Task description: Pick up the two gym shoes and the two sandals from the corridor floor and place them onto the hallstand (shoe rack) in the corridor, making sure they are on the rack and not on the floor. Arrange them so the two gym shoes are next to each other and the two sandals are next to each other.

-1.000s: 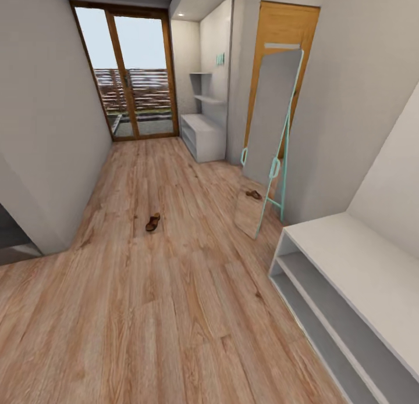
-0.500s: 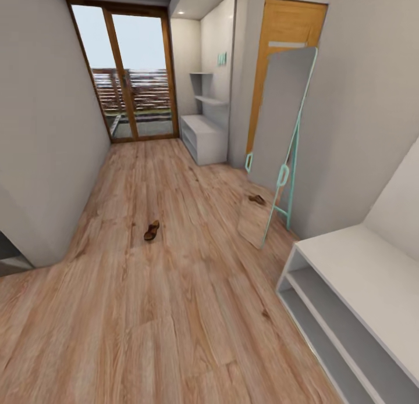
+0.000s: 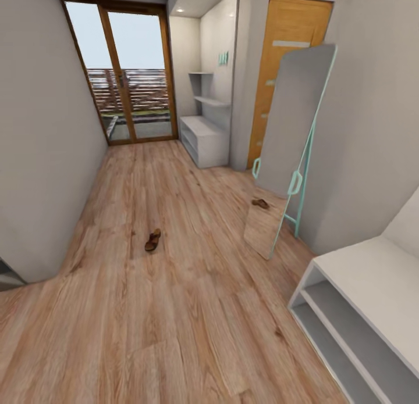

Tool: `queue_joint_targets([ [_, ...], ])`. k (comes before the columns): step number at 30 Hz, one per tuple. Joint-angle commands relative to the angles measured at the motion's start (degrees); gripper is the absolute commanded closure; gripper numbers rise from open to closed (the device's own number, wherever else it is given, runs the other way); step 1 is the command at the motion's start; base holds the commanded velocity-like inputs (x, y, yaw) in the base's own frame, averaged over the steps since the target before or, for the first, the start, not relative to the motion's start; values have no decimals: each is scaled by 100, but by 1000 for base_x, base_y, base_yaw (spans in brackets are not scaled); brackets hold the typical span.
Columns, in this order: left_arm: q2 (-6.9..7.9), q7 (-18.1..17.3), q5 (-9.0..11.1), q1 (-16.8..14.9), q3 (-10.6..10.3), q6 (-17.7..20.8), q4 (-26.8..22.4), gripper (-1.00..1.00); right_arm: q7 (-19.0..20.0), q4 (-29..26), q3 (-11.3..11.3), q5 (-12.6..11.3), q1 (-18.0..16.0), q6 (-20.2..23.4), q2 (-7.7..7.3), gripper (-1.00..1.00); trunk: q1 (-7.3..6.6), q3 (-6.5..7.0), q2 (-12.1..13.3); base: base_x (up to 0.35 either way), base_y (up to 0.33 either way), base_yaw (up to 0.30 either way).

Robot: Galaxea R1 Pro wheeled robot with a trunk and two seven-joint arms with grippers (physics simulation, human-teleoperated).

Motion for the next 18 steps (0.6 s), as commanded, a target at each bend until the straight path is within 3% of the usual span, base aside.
queue_joint_targets([
  [1,-1,-9,-2,-3,17,-18,5,-100,-2,3,0,3,-3,-17,-1,-100,3,-5,-2,289,225,-175],
  [18,-1,-10,-2,-3,17,-18,5,-100,-2,3,0,3,-3,-17,-1,-100,3,-5,-2,280,237,-250],
])
